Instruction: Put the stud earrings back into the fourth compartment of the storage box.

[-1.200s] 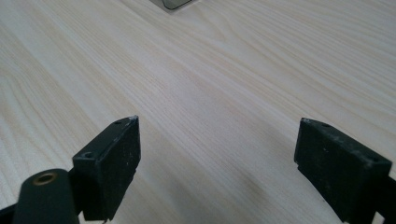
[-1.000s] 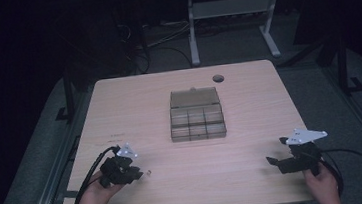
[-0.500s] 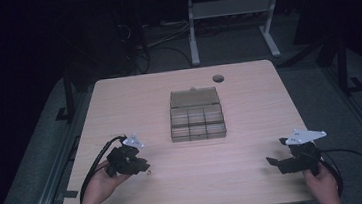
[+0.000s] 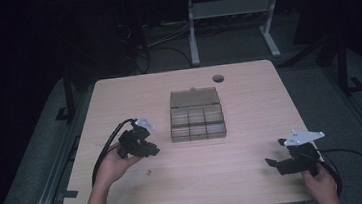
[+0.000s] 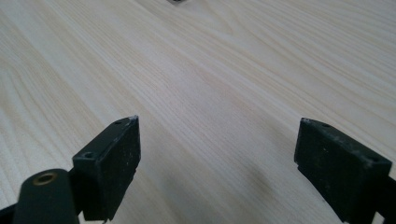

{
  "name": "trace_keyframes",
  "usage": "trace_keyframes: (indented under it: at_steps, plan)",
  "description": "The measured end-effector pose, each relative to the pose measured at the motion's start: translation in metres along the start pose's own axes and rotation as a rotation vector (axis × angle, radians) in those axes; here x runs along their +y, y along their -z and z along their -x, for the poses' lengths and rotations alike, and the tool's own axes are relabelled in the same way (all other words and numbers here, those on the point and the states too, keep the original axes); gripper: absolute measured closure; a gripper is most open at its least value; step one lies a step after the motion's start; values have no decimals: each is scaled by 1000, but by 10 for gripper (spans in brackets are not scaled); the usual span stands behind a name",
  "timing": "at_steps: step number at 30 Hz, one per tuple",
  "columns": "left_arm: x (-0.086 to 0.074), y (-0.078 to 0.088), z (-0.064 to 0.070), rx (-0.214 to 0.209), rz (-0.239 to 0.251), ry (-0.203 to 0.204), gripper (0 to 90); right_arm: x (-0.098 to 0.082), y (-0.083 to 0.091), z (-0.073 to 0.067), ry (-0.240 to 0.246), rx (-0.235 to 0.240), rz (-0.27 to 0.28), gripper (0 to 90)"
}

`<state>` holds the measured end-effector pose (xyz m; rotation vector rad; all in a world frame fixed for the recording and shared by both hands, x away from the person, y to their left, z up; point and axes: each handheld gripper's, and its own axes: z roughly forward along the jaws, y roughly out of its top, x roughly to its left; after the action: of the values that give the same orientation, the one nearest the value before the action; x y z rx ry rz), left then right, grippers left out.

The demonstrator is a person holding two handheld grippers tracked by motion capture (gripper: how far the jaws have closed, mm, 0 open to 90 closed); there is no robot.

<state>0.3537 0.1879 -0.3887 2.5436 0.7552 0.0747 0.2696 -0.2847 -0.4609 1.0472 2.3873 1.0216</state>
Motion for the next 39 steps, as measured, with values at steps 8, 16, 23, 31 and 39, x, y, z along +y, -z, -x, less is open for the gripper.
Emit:
trace_keyframes:
  at_steps: [8,16,23,31,39]
  plan:
    - [22,-7,-10,-9,-10,26,753,1,-1,-2,1,9,6,141]
    - [40,-14,-15,-13,-7,38,753,1,-1,-3,16,13,6,141]
    - [53,-18,-16,-7,-5,36,753,1,-1,-3,12,17,6,141]
    - [67,-29,-16,-9,-7,43,752,1,-1,-4,7,22,5,141]
    - [78,-36,-18,4,-14,49,752,1,-1,-4,4,18,11,141]
